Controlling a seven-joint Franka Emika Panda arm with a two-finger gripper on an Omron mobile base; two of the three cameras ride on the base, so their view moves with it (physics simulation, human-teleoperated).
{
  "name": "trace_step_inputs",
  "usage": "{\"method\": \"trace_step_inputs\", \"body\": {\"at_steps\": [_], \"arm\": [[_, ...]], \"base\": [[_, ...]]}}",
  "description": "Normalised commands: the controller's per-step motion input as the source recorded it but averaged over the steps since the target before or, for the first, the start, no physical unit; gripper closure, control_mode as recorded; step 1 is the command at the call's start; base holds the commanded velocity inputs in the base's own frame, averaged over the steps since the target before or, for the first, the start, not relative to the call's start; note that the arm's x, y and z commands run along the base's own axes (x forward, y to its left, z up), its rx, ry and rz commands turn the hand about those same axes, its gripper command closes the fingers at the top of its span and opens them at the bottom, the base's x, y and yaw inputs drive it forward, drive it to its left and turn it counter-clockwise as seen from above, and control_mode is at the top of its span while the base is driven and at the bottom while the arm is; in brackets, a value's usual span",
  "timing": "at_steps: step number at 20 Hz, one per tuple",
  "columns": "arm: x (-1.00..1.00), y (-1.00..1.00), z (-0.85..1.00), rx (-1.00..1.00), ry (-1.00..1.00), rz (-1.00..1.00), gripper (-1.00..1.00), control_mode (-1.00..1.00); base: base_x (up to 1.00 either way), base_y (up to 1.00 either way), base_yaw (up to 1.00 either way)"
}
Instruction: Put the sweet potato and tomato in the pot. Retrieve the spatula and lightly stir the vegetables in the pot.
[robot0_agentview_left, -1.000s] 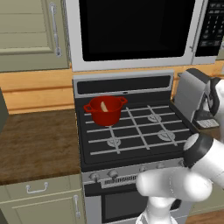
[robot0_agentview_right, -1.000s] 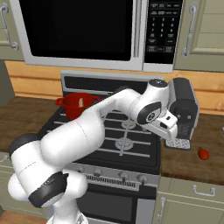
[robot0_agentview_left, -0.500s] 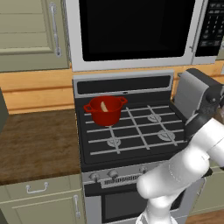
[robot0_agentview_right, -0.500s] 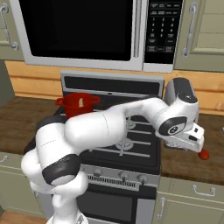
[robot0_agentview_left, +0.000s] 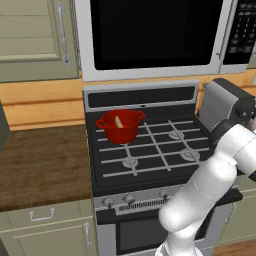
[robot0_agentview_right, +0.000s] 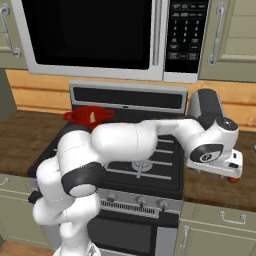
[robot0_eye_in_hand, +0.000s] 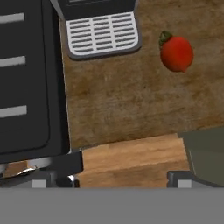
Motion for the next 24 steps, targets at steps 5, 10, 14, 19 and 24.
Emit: {"method": "trace_step_inputs", "body": {"at_steps": [5, 10, 14, 19, 24], "arm": [[0.36, -0.31, -0.17, -0.03, 0.0, 0.1, -1.0, -1.0], [0.23, -0.3, -0.16, -0.05, 0.0, 0.07, -1.0, -1.0], [0.0, -0.04, -0.35, -0.09, -0.05, 0.03, -1.0, -1.0], [0.0, 0.0, -0.58, -0.09, -0.16, 0.0, -1.0, -1.0], [0.04, -0.01, -0.3, -0.07, -0.23, 0.0, -1.0, -1.0]], "base": [[0.0, 0.0, 0.0], [0.0, 0.0, 0.0], [0.0, 0.0, 0.0], [0.0, 0.0, 0.0], [0.0, 0.0, 0.0]]}}
